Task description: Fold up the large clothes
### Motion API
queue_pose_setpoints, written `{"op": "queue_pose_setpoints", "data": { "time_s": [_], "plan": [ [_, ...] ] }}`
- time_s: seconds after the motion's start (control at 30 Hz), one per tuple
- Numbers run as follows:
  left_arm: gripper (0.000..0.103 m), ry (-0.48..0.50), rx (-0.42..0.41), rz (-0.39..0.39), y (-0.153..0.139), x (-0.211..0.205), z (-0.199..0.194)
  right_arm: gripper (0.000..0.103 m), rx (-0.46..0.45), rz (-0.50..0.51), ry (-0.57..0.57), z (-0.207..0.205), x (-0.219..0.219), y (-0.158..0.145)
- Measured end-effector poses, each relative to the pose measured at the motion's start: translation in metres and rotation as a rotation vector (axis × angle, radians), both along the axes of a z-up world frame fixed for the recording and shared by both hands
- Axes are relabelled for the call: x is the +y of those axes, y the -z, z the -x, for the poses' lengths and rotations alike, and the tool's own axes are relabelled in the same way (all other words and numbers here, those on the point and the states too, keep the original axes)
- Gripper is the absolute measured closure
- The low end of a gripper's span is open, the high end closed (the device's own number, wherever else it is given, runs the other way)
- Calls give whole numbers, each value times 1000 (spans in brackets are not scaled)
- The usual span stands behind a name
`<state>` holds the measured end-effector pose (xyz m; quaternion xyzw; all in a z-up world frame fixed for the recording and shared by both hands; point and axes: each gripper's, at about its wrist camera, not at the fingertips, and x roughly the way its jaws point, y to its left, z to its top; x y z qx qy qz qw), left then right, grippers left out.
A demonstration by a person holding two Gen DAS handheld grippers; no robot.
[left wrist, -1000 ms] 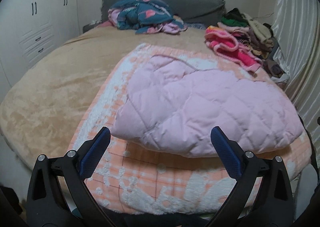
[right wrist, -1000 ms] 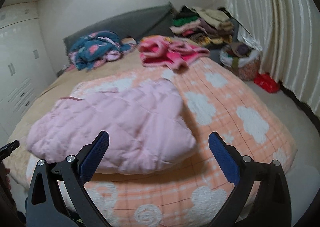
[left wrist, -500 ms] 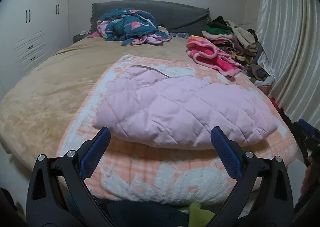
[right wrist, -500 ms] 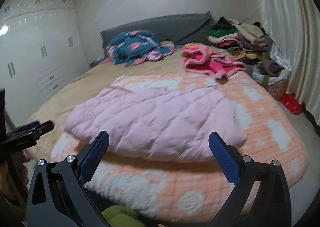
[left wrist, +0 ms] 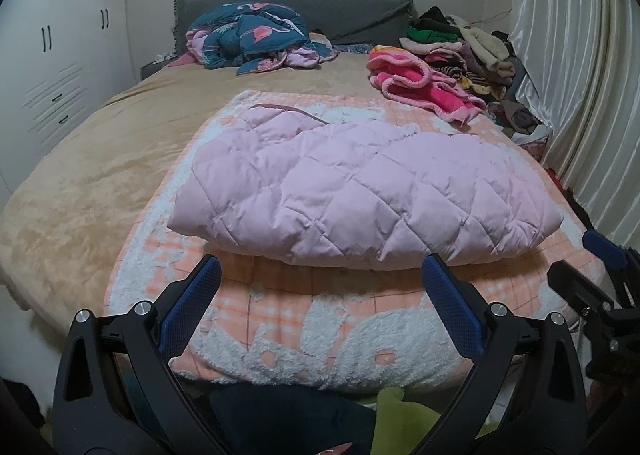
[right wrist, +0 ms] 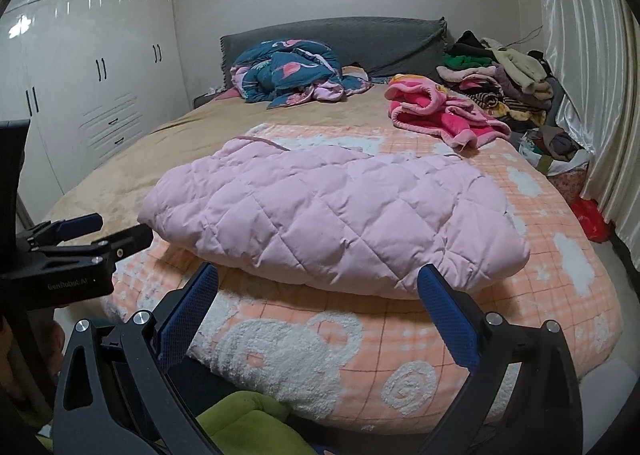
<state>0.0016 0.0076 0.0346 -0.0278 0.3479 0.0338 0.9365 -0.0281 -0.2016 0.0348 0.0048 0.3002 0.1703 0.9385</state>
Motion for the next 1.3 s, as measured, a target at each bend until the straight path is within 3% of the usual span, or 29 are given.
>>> {"op": "queue_pose_setpoints", "data": {
  "time_s": [1.3],
  "plan": [
    [9, -4, -1, -21, -2, 0, 1, 4, 23, -20, 6, 0, -7, 5]
  ]
}}
